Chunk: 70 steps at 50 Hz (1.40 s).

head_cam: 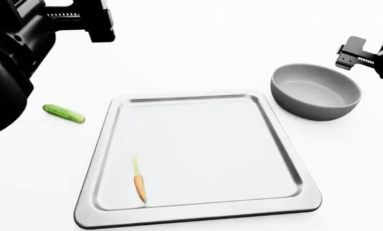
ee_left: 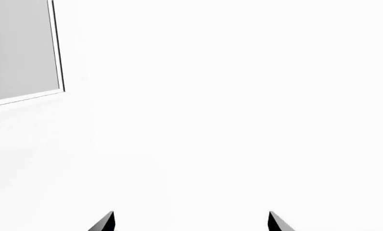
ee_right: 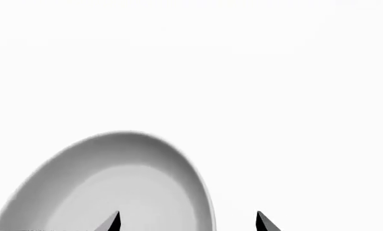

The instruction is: Place the two vegetables and bowl onto the tray for setting up a vegetable dip station.

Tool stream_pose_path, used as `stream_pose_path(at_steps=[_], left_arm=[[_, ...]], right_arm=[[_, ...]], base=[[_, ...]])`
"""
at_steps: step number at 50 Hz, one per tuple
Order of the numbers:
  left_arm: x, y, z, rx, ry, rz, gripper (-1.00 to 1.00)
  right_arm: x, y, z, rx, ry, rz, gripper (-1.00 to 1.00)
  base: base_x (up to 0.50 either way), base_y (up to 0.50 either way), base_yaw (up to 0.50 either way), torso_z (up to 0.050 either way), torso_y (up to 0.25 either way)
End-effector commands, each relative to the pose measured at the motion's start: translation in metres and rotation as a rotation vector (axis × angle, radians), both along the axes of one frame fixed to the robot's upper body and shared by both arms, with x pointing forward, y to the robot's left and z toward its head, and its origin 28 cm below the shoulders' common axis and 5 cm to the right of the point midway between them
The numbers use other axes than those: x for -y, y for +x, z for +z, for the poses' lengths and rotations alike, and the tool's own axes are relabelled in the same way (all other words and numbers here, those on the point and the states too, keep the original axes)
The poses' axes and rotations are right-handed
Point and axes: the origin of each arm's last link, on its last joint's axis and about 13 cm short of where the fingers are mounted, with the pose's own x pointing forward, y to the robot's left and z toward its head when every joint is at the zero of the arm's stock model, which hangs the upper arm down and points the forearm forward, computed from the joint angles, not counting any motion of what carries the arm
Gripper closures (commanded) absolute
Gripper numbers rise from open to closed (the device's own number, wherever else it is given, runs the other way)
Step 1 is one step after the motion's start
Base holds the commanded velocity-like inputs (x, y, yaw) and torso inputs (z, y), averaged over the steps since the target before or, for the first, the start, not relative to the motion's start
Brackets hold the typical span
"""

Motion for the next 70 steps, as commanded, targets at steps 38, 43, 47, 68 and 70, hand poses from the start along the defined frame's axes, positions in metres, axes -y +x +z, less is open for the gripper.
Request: stream_pose_path(at_steps=[38, 43, 47, 68, 70], left_arm=[[0.002, -0.001, -0.002, -0.004, 0.006, -0.005, -1.00], [0.002, -0.001, -0.002, -0.005, 0.007, -0.005, -1.00], [0.001, -0.001, -0.001, -0.003, 0.006, -0.005, -1.00], [0.002, 0.000, -0.002, -0.004, 0.007, -0.006, -1.00], [0.002, -0.001, -0.001, -0.003, 0.007, -0.006, -1.00]], right_arm=[[-0.010, 0.019, -0.063, -0.035, 0.014, -0.104, -1.00], [-0.013, 0.021, -0.068, -0.025, 0.035, -0.109, -1.00], [-0.014, 0.022, -0.074, -0.033, 0.042, -0.113, -1.00], [-0.013, 0.021, -0.085, -0.069, 0.042, -0.136, -1.00], [-0.015, 0.021, -0.085, -0.075, 0.043, -0.135, 1.00]], base=[[0.00, 0.00, 0.00, 0.000, 0.000], [0.00, 0.00, 0.00, 0.000, 0.000], [0.00, 0.00, 0.00, 0.000, 0.000], [0.00, 0.00, 0.00, 0.000, 0.000], [0.00, 0.00, 0.00, 0.000, 0.000]])
